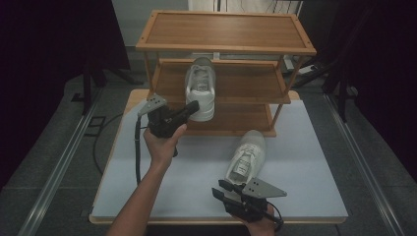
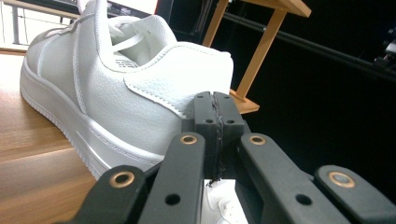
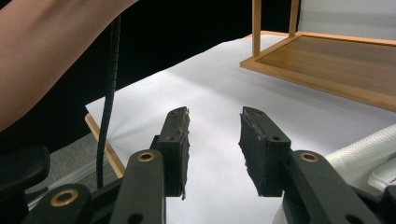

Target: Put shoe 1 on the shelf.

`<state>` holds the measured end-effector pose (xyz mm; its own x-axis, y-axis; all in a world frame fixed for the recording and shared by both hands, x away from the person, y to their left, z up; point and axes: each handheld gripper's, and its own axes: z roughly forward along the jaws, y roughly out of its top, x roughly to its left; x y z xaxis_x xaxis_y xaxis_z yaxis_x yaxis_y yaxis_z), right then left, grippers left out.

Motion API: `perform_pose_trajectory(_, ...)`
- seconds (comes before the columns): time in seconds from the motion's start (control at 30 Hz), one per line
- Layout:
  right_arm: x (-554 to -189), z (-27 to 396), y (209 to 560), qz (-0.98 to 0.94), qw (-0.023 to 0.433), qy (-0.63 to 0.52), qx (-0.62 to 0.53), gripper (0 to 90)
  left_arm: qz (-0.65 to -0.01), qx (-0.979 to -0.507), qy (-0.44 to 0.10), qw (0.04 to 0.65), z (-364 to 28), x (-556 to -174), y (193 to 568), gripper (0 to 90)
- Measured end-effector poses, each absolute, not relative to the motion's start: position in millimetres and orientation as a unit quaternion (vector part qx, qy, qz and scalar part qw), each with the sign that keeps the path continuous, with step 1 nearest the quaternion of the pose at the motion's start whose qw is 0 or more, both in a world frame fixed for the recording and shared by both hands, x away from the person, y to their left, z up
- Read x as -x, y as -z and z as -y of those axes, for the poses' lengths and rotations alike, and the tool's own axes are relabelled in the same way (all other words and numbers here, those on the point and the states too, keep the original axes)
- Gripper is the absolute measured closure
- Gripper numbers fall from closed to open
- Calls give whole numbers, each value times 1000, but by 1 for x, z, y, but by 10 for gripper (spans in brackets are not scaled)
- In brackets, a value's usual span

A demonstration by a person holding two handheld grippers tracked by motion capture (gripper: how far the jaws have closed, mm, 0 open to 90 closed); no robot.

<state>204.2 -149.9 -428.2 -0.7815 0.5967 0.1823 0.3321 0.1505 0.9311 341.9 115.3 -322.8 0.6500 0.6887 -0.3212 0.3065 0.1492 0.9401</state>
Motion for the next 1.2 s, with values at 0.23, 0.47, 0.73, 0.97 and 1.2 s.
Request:
perform_pose_trajectory(0.23,-204,149,428,-750,114,-574,-308,617,-393,-637,-163,642,-108,-347,323,900)
perform_pose_trajectory(0.47,-203,150,427,-749,113,-576,-308,618,-412,-628,-164,640,-102,-362,324,900)
perform_pose_trajectory(0.73,-202,151,425,-747,114,-579,-306,617,-415,-623,-162,642,-102,-365,324,900)
perform_pose_trajectory(0.97,-201,150,423,-748,116,-579,-302,617,-421,-622,-159,641,-105,-362,325,860)
perform_pose_trajectory(1.2,-203,153,422,-746,120,-579,-306,620,-413,-625,-135,648,-122,-345,332,678)
